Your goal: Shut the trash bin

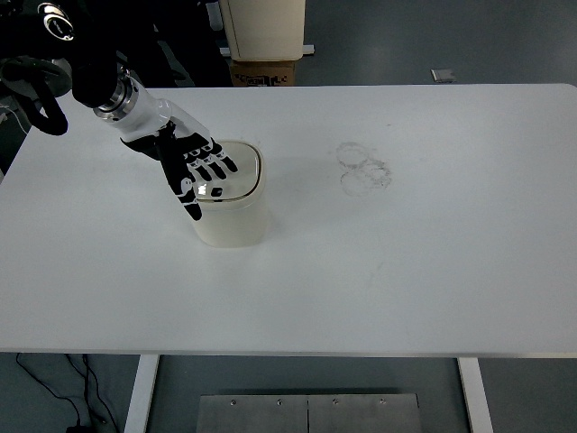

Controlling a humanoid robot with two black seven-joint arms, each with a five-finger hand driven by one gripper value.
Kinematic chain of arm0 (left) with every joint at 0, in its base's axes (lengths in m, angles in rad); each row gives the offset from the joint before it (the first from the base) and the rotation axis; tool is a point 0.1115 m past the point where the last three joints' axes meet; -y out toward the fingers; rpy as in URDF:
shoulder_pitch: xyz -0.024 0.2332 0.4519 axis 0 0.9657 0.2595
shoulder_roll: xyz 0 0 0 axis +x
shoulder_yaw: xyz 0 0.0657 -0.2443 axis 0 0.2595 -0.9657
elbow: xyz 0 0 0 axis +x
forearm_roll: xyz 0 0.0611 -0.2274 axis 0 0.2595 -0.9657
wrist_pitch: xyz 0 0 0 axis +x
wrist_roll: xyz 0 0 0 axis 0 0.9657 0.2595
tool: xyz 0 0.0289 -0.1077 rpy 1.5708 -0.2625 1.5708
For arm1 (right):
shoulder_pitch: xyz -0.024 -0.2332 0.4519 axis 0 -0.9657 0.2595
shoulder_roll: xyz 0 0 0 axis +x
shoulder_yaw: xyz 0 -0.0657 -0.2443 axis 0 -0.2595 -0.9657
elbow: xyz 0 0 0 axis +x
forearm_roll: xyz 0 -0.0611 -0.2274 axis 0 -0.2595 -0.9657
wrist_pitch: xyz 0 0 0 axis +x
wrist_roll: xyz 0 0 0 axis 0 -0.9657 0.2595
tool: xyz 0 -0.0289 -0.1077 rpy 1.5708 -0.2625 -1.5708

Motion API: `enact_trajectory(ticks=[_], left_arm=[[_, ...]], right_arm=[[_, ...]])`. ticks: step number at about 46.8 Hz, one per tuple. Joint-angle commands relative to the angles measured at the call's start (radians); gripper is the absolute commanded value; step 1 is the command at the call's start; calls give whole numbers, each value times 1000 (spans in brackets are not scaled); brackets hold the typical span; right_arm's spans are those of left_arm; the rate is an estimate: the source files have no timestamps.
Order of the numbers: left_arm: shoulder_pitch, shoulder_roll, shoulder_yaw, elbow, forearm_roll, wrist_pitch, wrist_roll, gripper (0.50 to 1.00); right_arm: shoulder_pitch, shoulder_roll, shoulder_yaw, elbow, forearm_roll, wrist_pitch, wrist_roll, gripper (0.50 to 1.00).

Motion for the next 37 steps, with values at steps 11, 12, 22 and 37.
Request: enact_trajectory(ticks=[11,12,22,37], left_arm=[[20,-9,0,1,0,0,-1,1000],[20,-8,0,1,0,0,-1,1000],[-18,4,-3,11,-2,0,-1,1000],[-22,14,-26,95,-31,0,-11,1000]], right_arm=[[0,0,0,0,1,0,0,991],[0,0,0,0,0,0,0,991],[0,0,0,0,1,0,0,991],[0,0,0,0,1,0,0,991]])
